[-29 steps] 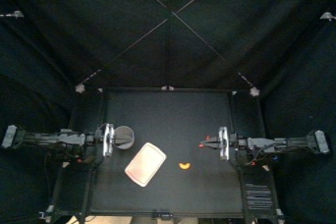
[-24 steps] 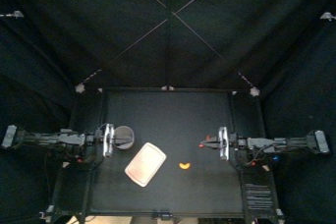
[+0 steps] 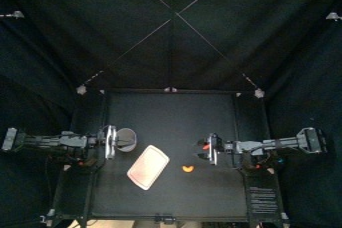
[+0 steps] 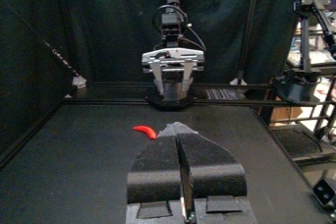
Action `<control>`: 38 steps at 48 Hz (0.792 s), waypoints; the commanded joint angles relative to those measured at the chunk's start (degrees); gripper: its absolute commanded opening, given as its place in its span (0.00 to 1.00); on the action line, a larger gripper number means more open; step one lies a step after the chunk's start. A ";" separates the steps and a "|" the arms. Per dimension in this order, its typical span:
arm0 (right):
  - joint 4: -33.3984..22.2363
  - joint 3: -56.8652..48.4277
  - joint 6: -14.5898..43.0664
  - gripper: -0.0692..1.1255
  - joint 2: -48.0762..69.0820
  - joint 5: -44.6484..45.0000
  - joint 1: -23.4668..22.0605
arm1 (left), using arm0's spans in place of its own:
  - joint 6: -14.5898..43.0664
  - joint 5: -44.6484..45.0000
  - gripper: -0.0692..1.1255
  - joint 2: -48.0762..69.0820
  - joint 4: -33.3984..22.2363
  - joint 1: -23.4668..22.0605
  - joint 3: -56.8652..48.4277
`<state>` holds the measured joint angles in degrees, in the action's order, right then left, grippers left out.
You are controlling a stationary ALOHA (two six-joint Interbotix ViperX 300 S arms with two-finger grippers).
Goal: Pick the tangerine then place it on the pink plate
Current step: Pick the tangerine
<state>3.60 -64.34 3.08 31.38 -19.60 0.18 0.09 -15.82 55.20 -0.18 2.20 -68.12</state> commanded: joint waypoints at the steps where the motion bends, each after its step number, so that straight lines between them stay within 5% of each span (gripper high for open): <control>1: 2.81 2.02 0.00 0.84 -5.01 -1.32 0.62 | 0.00 -0.26 0.18 -0.35 0.09 0.79 1.32; 17: 5.54 9.32 0.00 0.83 -20.21 11.95 7.12 | -0.09 -0.26 0.18 -0.35 0.00 0.97 1.49; 29: 5.19 19.07 -0.18 0.83 -29.09 33.93 7.82 | 0.00 -0.26 0.18 -0.35 0.00 1.05 1.49; 38: 4.31 22.32 -0.18 0.83 -33.05 36.83 7.82 | -0.09 -0.26 0.18 -0.35 0.00 1.05 1.32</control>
<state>8.35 -43.95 2.99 -1.76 16.88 8.09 0.00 -15.82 55.11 -0.09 3.16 -68.12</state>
